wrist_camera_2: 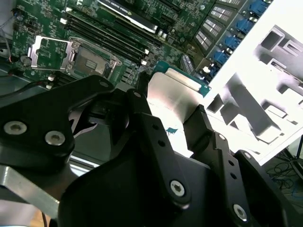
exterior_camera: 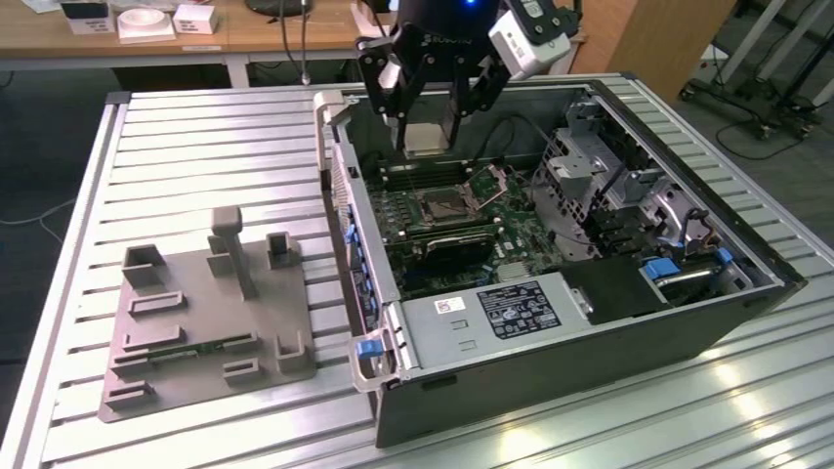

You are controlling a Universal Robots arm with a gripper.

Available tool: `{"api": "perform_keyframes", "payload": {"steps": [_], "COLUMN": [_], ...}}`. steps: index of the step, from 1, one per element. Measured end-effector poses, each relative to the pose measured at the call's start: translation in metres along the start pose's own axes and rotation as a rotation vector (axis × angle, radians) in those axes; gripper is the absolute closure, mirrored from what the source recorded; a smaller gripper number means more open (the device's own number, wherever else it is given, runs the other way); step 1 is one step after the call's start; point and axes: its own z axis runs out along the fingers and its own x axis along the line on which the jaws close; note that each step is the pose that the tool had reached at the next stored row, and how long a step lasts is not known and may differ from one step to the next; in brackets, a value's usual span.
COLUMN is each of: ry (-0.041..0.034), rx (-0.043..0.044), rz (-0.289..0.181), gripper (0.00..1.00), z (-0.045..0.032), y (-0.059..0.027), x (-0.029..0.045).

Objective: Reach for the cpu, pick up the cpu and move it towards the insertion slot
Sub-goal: 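Pick up the cpu and move it towards the insertion slot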

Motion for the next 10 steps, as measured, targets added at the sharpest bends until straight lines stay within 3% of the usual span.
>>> {"api": "perform_keyframes", "payload": {"steps": [10], "ry": [-0.0005], "rx": [0.0002], "rz": [0.000], "gripper": [0.46], "z": [0.0005], "y": [0.0003], "x": [-0.0066]}}
